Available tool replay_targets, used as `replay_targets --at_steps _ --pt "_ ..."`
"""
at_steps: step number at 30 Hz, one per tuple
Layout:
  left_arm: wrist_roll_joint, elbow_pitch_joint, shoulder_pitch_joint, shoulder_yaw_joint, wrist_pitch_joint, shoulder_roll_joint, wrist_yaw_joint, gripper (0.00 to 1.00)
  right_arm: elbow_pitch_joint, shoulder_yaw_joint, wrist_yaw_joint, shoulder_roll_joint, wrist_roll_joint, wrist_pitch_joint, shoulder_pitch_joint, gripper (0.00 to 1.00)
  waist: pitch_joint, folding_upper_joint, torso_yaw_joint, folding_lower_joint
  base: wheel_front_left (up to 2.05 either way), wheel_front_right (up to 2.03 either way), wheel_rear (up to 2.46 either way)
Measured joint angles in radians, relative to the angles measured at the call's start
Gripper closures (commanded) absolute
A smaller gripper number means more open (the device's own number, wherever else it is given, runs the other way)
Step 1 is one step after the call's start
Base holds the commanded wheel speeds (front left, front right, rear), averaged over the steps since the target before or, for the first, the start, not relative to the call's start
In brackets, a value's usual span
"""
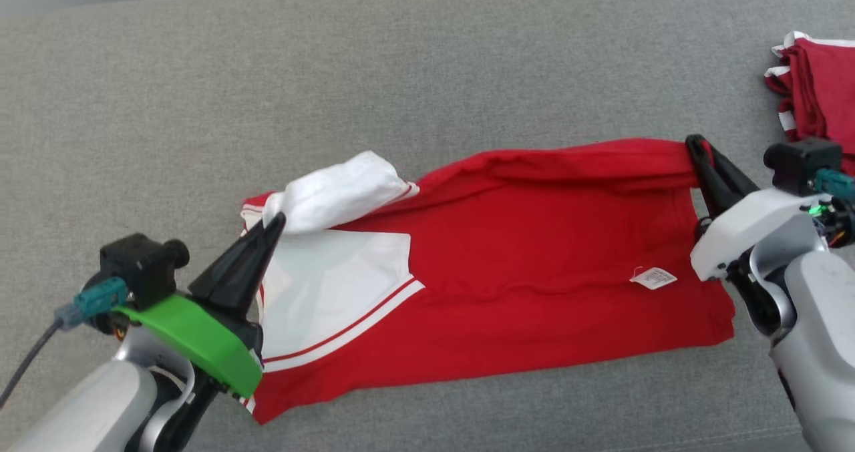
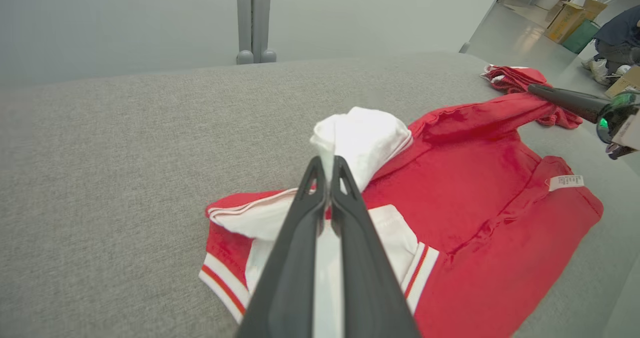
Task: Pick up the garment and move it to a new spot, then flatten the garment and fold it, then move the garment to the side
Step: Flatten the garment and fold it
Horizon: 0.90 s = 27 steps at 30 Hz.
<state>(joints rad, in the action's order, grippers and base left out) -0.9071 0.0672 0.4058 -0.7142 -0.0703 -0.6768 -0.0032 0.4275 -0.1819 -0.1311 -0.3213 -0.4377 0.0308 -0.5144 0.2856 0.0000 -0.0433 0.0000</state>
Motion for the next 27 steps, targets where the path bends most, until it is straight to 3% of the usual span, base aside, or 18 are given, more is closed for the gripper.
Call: replay_targets --at_steps 12,14,15,16,17,27 --pt "-0.048 -0.059 -0.170 -0.035 -0.073 0.034 0.023 1.00 -0.171 0.145 0.000 0.084 0.062 -0.090 0.247 1.00 -0.048 0.0000 -0.004 0.0000 0.00 0.00 0.00" --pt "-0.052 -0.088 -0.179 -0.040 -0.083 0.048 0.020 1.00 -0.177 0.156 0.000 0.096 0.072 -0.094 0.263 0.67 -0.053 0.0000 -0.006 0.0000 0.00 0.00 0.00" --pt "-0.053 -0.105 -0.181 -0.043 -0.086 0.054 0.017 0.77 -0.180 0.163 0.000 0.102 0.075 -0.096 0.269 0.51 -0.056 0.0000 -0.006 0.0000 0.00 0.00 0.00" --pt "-0.050 -0.123 -0.184 -0.046 -0.094 0.055 0.015 0.49 -0.183 0.169 0.000 0.108 0.081 -0.096 0.276 0.00 -0.059 0.0000 -0.007 0.0000 0.00 0.00 0.00" --pt "-0.050 -0.138 -0.188 -0.046 -0.100 0.057 0.012 0.00 -0.186 0.179 0.000 0.114 0.091 -0.096 0.284 0.00 -0.062 0.0000 -0.007 0.0000 0.00 0.00 0.00" --pt "-0.044 -0.162 -0.213 0.007 -0.171 0.079 0.022 0.00 -0.219 0.294 0.000 0.154 0.127 -0.092 0.360 0.00 -0.121 0.0000 0.002 0.0000 0.00 0.00 0.00"
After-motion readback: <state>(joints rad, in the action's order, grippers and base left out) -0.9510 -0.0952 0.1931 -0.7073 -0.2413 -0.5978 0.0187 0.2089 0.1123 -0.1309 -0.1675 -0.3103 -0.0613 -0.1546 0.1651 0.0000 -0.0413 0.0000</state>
